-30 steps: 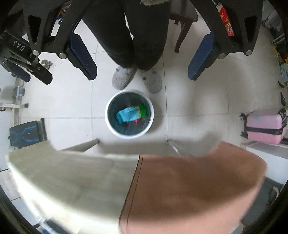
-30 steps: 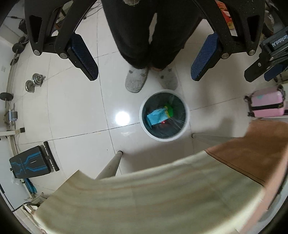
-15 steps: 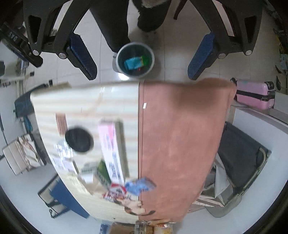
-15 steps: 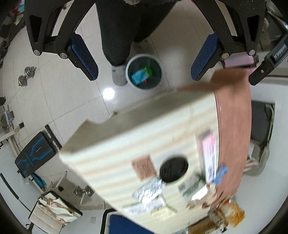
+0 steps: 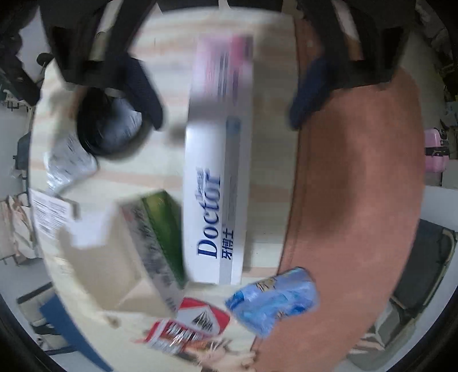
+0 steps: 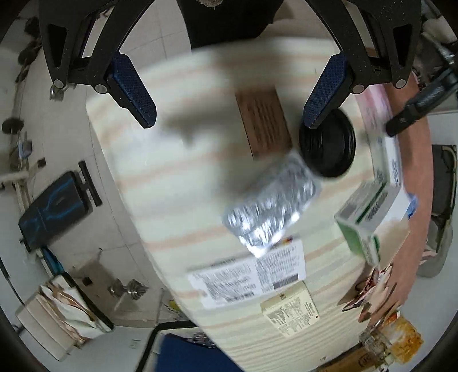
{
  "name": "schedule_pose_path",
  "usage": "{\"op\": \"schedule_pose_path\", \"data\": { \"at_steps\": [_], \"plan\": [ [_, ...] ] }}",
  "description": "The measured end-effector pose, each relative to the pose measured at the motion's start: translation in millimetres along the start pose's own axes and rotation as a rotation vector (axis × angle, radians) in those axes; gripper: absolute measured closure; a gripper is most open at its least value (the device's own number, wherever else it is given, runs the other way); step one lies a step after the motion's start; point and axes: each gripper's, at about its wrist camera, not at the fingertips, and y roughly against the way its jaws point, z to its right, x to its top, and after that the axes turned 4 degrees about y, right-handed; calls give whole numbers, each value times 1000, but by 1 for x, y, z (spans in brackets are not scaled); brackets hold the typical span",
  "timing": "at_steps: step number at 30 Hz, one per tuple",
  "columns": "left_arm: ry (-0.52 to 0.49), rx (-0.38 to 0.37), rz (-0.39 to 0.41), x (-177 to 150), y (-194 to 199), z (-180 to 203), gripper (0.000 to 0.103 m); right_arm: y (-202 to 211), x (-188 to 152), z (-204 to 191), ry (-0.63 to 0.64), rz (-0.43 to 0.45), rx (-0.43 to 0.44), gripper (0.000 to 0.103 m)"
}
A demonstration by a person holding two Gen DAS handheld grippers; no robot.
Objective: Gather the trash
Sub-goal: 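Grasp the Dental Doctor toothpaste box with the left gripper while the right grasps the empty carton box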
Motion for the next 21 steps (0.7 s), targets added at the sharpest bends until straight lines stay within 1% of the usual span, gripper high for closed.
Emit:
{"op": "schedule_pose_path", "data": {
  "at_steps": [1,2,3,5,7,8,11,14,18,19,20,21],
  "plan": [
    [18,-9,-18,4,-8,-3,53,-3,13,-8,26,-5,9,0],
    [38,-32,-25,6,-10,-8,60,-4,21,-14,44,-4,19,0],
    [56,-40,-16,6,-9,-13,60,-5,31,-24,73,-1,37,0],
    [96,-14,23,4,0,-30,60,-6,46,-45,121,0,67,0],
    [152,4,40,-1,5,-52,60,-6,59,-70,169,5,107,0],
    [177,14,40,-2,6,-62,60,-7,67,-88,207,11,124,0],
    [240,40,30,-4,-3,-91,60,-13,81,-130,281,18,137,0],
    [268,36,39,-5,-4,-104,60,-32,96,-171,360,-10,98,0],
    [260,45,54,-14,0,-104,60,-55,102,-198,427,-12,1,1],
    [256,45,60,-16,2,-103,60,-57,103,-201,429,-13,-2,13],
    [251,46,69,-21,6,-104,60,-59,104,-202,429,-8,-9,22],
    [246,50,76,-24,8,-93,60,-58,103,-203,426,2,-9,22]
  ]
}}
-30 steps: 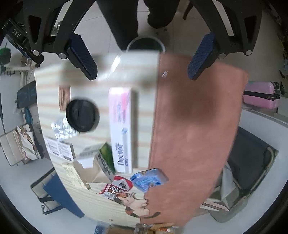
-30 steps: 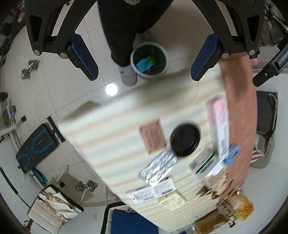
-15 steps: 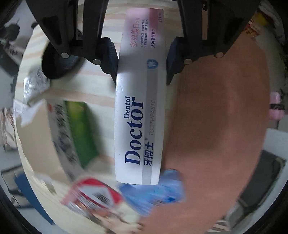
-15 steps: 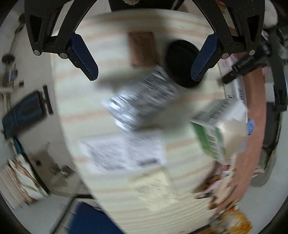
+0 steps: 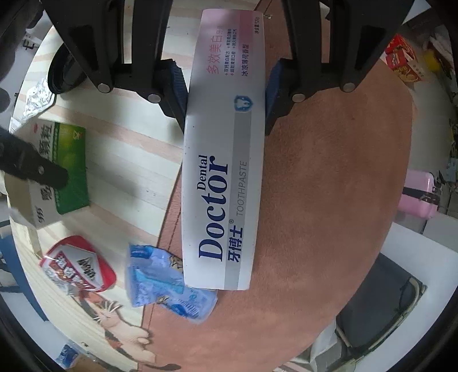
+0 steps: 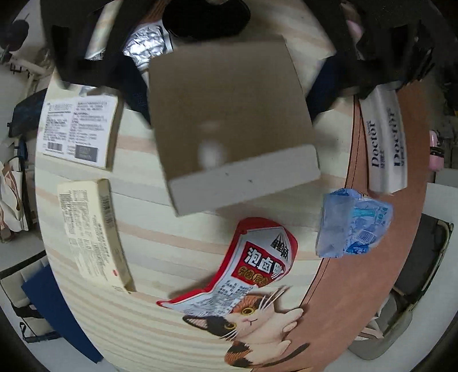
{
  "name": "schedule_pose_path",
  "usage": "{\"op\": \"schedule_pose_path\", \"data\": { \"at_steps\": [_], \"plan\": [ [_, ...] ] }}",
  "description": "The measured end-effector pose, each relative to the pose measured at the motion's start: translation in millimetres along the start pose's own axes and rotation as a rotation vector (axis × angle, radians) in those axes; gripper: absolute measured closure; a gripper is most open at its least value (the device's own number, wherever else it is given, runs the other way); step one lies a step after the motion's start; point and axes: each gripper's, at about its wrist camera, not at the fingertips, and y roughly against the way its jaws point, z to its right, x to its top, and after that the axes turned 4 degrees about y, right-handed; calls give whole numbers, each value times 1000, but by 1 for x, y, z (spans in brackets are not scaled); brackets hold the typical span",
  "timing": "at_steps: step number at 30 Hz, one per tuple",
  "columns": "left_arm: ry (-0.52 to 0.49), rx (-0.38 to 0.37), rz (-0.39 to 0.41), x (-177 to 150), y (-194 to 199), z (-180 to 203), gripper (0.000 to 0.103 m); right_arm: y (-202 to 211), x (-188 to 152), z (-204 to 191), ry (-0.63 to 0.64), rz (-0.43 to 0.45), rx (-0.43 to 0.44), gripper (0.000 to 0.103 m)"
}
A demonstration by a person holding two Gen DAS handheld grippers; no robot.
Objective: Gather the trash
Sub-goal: 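Grasp the Dental Doctor toothpaste box with the left gripper while the right grasps the empty carton box, then carry the toothpaste box and carton box to the bin and release both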
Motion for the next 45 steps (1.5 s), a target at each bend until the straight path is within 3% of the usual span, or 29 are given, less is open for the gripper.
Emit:
{"op": "schedule_pose_path", "data": {
  "at_steps": [5,12,14,16,20,26,29,34,39,45],
  "plan": [
    [-42,9,56,-19,28,-7,60,19,-12,2,-35,48,1,28],
    [-131,-63,150,-49,87,-20,60,79,-69,12,-136,131,44,28],
    [-167,-105,177,-71,111,-27,60,101,-97,12,-176,162,59,28],
    [-196,-144,194,-68,125,-31,60,119,-122,12,-208,185,71,28],
    [-276,-221,225,-108,151,-50,60,157,-200,3,-294,241,82,28],
    [-357,-281,174,-170,161,-71,60,171,-332,-17,-430,229,142,28],
    [-365,-304,79,-195,142,-83,60,153,-385,-23,-477,167,168,28],
    [-381,-274,-106,-226,67,-85,60,92,-455,-24,-546,42,183,28],
    [-379,-258,-229,-242,-37,-69,60,-19,-500,-14,-609,-81,226,28],
    [-345,-247,-356,-252,-190,-53,59,-165,-518,-13,-618,-164,277,27]
  ]
}}
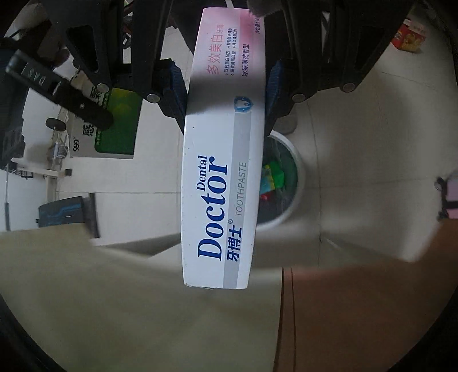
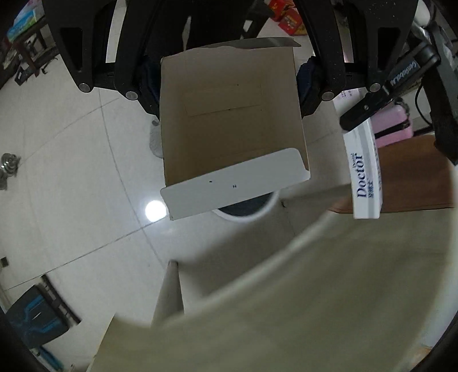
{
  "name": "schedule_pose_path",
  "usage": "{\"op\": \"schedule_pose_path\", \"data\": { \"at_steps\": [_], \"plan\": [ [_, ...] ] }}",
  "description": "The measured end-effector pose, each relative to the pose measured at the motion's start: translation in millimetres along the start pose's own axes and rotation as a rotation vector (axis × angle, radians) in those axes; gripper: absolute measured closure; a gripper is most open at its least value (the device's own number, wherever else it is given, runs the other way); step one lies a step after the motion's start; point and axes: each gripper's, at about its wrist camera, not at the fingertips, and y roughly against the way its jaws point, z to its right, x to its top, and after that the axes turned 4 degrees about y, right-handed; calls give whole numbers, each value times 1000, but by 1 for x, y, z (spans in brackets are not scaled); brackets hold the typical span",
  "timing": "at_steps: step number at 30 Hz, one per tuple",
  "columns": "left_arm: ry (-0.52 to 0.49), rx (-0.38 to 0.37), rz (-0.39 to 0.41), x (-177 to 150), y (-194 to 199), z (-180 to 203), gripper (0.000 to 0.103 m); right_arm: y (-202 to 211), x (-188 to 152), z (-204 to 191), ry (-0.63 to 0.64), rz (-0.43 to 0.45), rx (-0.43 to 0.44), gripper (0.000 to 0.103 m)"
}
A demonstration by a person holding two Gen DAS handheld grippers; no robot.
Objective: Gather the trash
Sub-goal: 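Carry the toothpaste box and carton box to the bin and release both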
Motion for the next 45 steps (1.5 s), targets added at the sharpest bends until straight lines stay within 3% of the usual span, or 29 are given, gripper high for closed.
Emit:
{"op": "schedule_pose_path", "data": {
  "at_steps": [2,3,4,8,10,14,17,26,31,39,45],
  "plan": [
    [12,8,-29,15,-49,-14,46,-52,9,12,-4,-34,12,27],
    [17,21,-32,20,-66,-20,33,-74,12,16,-9,-48,22,25],
    [20,37,-28,19,-80,-25,26,-95,16,20,-7,-61,35,23],
    [47,110,10,27,-123,-50,19,-162,27,26,39,-68,43,20],
    [63,129,20,19,-134,-60,0,-185,26,30,41,-84,42,17],
    [87,179,36,14,-142,-78,0,-203,25,35,55,-87,4,6],
    [95,206,70,-7,-139,-75,0,-203,29,39,54,-91,-2,4],
    [99,273,82,-12,-114,-70,0,-183,30,6,206,-34,-244,0],
    [107,286,74,-23,-100,-70,0,-167,23,-1,262,-16,-321,0],
    [102,274,60,-45,-65,-56,0,-115,11,-30,309,22,-367,0],
    [101,241,80,-60,-7,-41,0,-52,-5,-51,318,47,-376,0]
  ]
}}
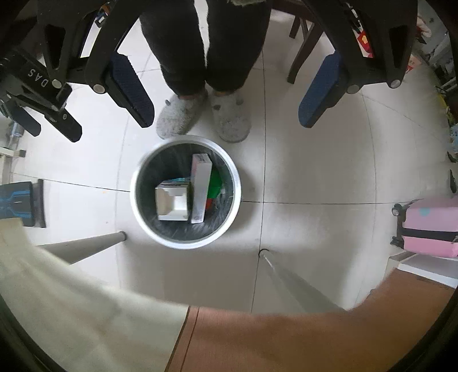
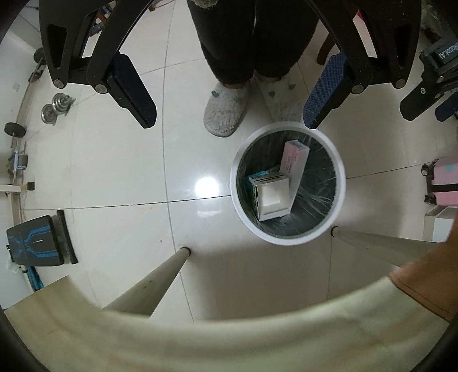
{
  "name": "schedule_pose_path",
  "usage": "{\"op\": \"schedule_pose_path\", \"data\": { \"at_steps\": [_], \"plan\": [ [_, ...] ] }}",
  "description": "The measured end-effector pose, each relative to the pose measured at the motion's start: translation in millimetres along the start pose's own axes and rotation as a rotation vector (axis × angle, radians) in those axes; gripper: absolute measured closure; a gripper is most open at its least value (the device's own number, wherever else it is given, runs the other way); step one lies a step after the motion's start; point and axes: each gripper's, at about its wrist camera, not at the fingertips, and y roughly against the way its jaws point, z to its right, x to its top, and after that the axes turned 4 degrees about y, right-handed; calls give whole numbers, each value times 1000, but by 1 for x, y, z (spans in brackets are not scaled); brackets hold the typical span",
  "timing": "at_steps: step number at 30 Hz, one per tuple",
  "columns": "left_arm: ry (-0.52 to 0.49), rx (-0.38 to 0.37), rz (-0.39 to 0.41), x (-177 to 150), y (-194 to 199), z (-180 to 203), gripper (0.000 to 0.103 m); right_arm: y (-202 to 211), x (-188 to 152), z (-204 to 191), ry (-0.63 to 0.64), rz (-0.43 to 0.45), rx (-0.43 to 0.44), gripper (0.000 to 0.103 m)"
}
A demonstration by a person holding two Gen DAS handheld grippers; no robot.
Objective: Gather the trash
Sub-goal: 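Carry the toothpaste box and carton box to the bin and release both, then move both grippers back over the table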
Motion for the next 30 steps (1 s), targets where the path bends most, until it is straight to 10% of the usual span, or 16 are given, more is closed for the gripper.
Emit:
{"op": "schedule_pose_path", "data": {
  "at_steps": [20,30],
  "plan": [
    [-35,-50,120,-35,225,-8,0,263,-55,6,-51,68,133,0],
    [-21,32,385,55,320,17,0,379,44,51,-192,251,243,0]
  ]
}}
